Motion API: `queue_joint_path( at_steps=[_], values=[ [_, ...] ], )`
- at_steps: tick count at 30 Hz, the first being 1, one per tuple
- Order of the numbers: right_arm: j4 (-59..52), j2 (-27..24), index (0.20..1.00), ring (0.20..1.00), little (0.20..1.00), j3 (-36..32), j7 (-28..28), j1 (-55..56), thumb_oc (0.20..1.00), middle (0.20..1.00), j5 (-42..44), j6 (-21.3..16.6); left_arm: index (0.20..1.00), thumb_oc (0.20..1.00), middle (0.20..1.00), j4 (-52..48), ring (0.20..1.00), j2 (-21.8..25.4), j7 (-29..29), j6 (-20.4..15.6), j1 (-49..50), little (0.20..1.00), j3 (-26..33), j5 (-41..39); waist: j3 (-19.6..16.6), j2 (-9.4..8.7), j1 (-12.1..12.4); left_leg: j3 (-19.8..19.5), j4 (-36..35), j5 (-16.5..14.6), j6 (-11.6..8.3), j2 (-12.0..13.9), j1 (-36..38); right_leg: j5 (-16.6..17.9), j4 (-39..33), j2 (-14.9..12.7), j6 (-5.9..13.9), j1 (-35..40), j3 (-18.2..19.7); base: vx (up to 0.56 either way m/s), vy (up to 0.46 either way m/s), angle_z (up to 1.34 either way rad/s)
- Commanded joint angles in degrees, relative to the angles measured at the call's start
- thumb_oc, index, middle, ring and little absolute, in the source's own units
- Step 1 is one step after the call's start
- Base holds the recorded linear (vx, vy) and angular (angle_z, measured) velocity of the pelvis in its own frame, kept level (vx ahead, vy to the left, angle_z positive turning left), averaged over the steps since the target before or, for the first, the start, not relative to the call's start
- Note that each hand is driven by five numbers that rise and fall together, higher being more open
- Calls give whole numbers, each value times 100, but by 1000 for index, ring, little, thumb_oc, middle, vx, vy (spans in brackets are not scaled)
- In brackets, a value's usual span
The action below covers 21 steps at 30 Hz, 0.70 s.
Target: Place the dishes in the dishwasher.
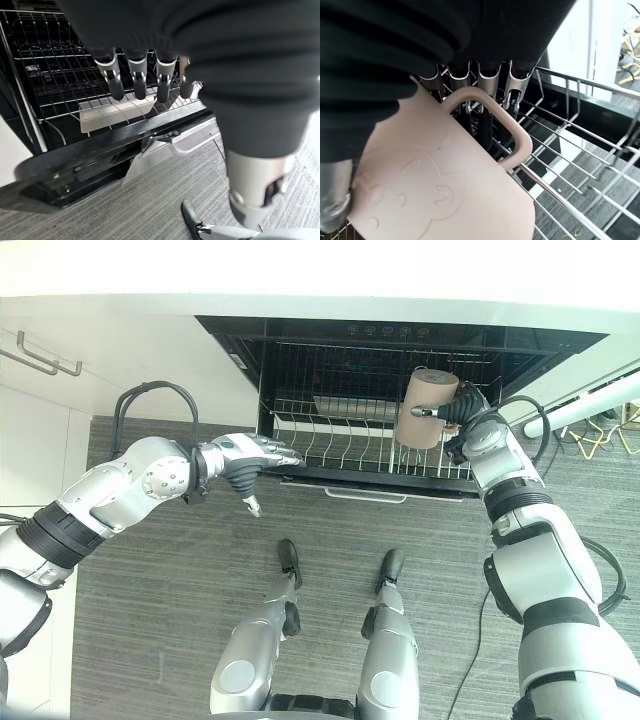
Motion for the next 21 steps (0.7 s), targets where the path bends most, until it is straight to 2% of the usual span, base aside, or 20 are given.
queue_joint_path(
  at_steps=[1,4,5,7,11,14,19,21],
  values=[
    [155,-223,200,200,200,283,-181,-696,200,200,-14,-73,1000,1000,1000,-326,1000,100,141,-93,-278,1000,79,-209,-107,5,199,-139,858,-451,-171,64,-430,-73,714,-236,177,-622,7,-35,-24,1],
    [226,-257,200,200,200,357,-196,-880,200,200,41,49,1000,1000,1000,-352,1000,144,195,-138,-248,1000,57,-205,-107,21,233,-137,832,-425,-189,73,-458,-52,692,-246,188,-641,-25,-49,-24,0],
    [273,-261,1000,1000,1000,377,-226,-920,1000,1000,112,113,1000,1000,1000,-387,1000,148,250,-113,-229,1000,32,-189,-107,38,239,-128,808,-417,-199,83,-459,-48,674,-254,191,-640,-46,-36,0,1],
    [273,-269,1000,1000,1000,356,-240,-907,1000,1000,72,90,1000,1000,1000,-416,1000,154,295,-98,-183,1000,31,-162,-107,45,238,-107,794,-411,-204,93,-459,-45,669,-263,200,-643,-64,-40,2,2],
    [339,-221,1000,1000,1000,324,-774,-859,1000,1000,-144,76,1000,1000,1000,-362,1000,56,488,-41,-109,1000,-44,-83,-107,75,204,-50,802,-418,-220,121,-438,-24,642,-292,208,-629,-75,-19,4,0],
    [332,-237,1000,1000,1000,288,-954,-844,1000,1000,-237,57,1000,1000,1000,-352,1000,29,564,-11,-60,1000,-64,-63,-107,95,191,-39,793,-419,-229,123,-434,-18,631,-304,213,-630,-73,0,0,0],
    [274,-278,1000,1000,1000,274,-1034,-842,1000,1000,-118,11,1000,1000,1000,-314,1000,34,672,-31,6,1000,-104,-22,-107,112,177,-14,775,-414,-242,126,-421,-9,617,-317,221,-630,-79,0,0,0],
    [259,-273,1000,1000,1000,256,-1167,-819,1000,1000,232,-66,1000,1000,1000,-294,1000,3,732,-18,47,1000,-121,17,-107,121,170,-3,769,-414,-239,128,-412,-10,621,-323,215,-634,-73,0,0,0]
  ],
)
